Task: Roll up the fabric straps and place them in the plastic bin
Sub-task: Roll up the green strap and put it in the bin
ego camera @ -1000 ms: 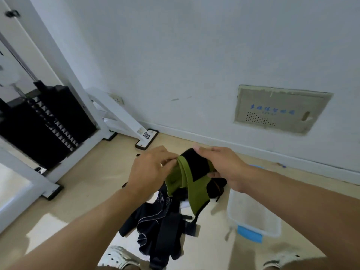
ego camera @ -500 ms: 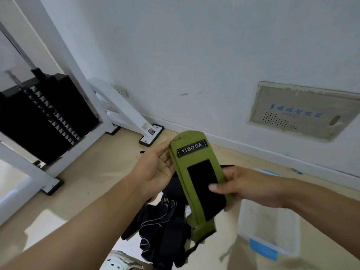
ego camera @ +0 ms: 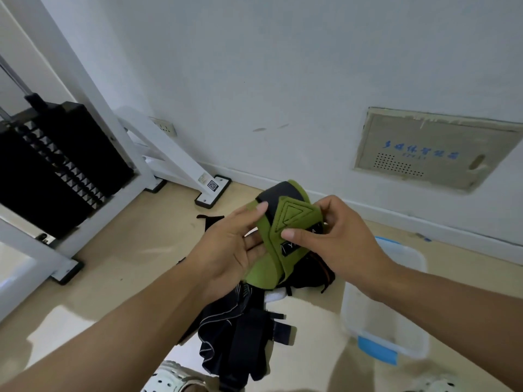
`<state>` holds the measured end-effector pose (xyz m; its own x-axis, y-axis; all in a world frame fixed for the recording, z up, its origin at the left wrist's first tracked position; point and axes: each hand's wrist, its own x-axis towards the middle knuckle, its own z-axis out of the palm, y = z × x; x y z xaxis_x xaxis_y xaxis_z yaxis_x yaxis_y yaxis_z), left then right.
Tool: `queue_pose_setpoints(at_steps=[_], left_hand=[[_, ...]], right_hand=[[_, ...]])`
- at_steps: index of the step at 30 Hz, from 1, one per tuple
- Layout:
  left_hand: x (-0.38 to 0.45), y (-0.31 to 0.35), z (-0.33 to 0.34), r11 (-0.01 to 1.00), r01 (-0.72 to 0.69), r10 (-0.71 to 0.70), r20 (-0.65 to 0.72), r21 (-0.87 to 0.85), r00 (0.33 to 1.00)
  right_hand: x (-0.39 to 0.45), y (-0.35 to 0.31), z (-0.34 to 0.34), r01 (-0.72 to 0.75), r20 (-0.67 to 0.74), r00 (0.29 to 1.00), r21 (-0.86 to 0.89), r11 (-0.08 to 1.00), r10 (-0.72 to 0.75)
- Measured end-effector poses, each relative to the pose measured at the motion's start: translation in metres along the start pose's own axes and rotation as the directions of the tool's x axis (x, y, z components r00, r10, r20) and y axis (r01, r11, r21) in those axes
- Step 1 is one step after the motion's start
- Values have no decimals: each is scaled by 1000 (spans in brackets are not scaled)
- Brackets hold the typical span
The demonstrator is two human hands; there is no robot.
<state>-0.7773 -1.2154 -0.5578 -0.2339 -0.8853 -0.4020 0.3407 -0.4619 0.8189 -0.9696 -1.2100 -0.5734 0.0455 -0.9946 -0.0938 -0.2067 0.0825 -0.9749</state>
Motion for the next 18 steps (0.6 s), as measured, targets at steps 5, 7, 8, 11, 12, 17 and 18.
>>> queue_pose_setpoints(at_steps=[5, 7, 8, 11, 12, 17, 18], left_hand=[[1, 2, 2, 999, 42, -44, -77, -30, 996], [2, 2, 0, 996, 75, -80, -89, -51, 993], [2, 2, -1, 994, 95, -100, -100, -62, 990], [3, 1, -6, 989, 124, -134, -137, -75, 982], [4, 0, -8, 991, 112, -121, -148, -71, 982], [4, -4, -10, 999, 35, -36, -158, -12, 987], [2, -3, -7, 999, 43, -44, -141, -14, 989]], right_hand=[[-6, 3, 8, 137, -84, 985, -121, 983, -148], [-7, 1, 8, 177, -44, 981, -164, 970, -187], [-7, 1, 8, 190, -15, 981, -165, 968, -195], [-4, 2, 3, 193, 27, 981, -196, 962, -191], [-2, 2, 2, 178, 21, 984, -236, 955, -178], [0, 2, 2, 66, 64, 997, -231, 971, -53], [-2, 3, 2, 59, 99, 994, -185, 981, -41]])
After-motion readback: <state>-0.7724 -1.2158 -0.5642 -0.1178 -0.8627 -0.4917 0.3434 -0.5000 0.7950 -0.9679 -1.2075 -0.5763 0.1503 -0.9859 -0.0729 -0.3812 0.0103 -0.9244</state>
